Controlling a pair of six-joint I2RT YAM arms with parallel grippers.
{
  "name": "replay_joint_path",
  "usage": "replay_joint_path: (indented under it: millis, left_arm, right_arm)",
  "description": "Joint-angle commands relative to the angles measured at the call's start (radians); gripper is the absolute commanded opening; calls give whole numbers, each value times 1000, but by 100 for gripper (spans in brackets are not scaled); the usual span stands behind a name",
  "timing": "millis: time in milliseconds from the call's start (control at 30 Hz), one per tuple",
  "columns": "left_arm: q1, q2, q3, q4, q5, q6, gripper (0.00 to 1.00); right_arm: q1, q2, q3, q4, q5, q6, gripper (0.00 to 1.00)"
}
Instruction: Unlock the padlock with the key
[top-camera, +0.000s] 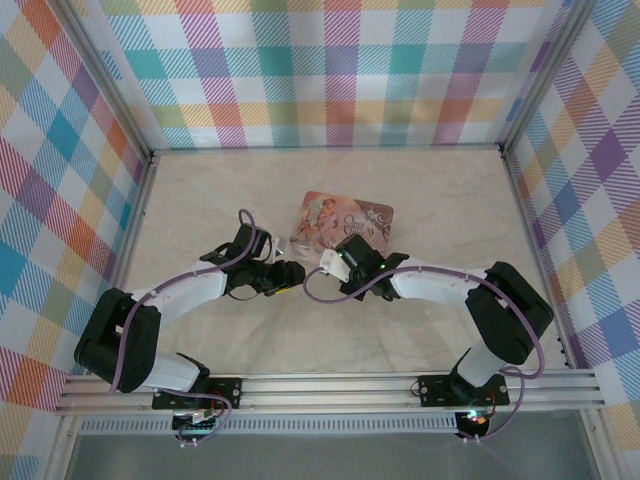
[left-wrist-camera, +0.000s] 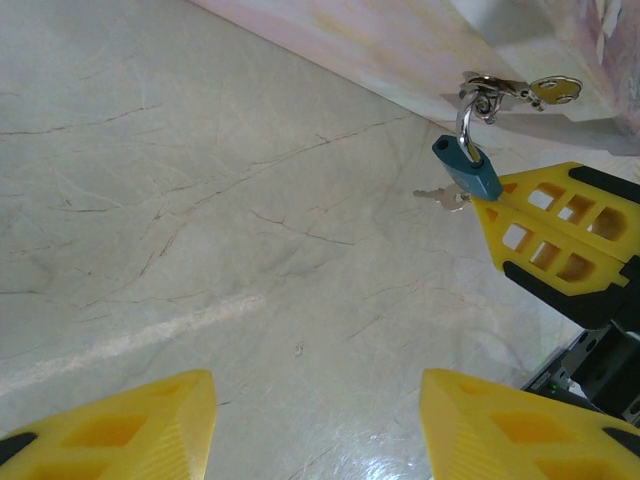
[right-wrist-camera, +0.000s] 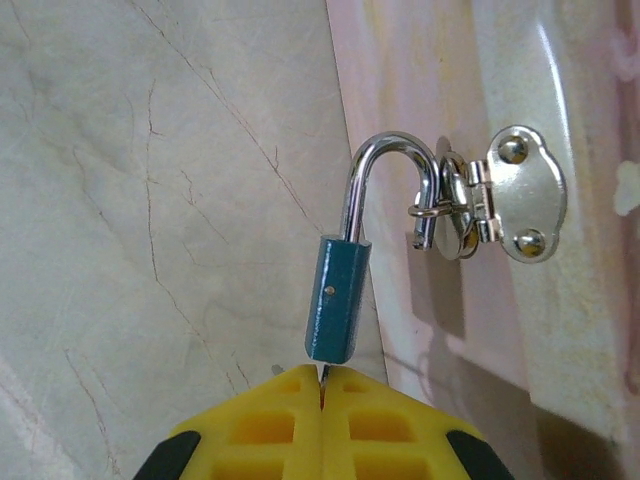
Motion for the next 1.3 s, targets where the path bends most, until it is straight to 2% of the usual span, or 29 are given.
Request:
replay_joint_path:
  millis: [0,433,767,1267]
  left_arm:
    - [-5,5,7,-25,12,20,56]
    - [-5,-2,2,-34,2,16,56]
    - [-5,-1,-1,-34,3,13,56]
    - [-5,-7,-1,-34,-3,18,56]
  right_arm:
    - [9,-8,-18,51,-5,-30,0]
    - [9,-22,-35,71,-21,-41,0]
    - [6,2,-28,130,-24,-119,0]
    - [5,-10,-43,129,-26,-114,0]
